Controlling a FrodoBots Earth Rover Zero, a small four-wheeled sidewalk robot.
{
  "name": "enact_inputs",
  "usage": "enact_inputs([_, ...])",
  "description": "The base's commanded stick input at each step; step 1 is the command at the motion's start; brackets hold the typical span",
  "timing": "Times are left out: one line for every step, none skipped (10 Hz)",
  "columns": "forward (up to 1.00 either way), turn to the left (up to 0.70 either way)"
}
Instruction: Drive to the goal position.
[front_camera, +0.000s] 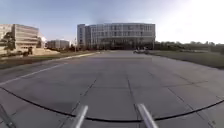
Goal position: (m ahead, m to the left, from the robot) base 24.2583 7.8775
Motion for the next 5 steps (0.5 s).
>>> enact_inputs([0.7,0.0])
enact_inputs([0.7,0.0])
enact_inputs([0.7,0.0])
enact_inputs([0.7,-0.04])
enact_inputs([0.7,-0.14])
